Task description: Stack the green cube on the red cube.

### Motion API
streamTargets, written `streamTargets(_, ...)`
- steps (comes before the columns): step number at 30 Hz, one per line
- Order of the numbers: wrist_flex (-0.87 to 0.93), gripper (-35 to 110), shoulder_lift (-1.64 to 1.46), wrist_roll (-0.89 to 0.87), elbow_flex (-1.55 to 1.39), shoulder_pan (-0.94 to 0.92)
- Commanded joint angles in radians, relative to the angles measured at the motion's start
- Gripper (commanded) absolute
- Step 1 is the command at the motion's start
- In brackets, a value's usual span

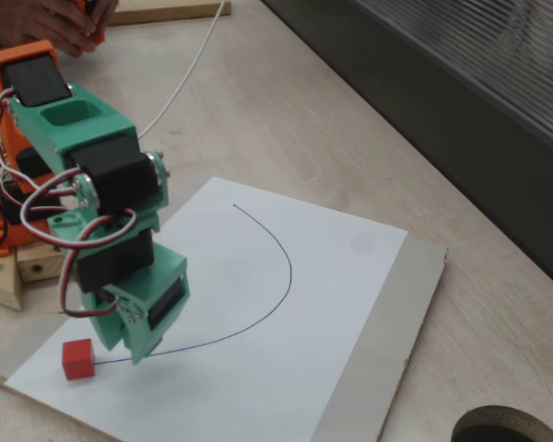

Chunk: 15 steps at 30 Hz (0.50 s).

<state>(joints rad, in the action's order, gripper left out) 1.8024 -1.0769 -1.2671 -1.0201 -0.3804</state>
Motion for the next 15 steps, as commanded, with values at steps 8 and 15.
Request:
streamTargets(8, 0.028, 14, -0.055, -0.006, -0.040, -0.020)
streamTargets(15, 0.031, 14, -0.058, -0.017, -0.063, -0.018)
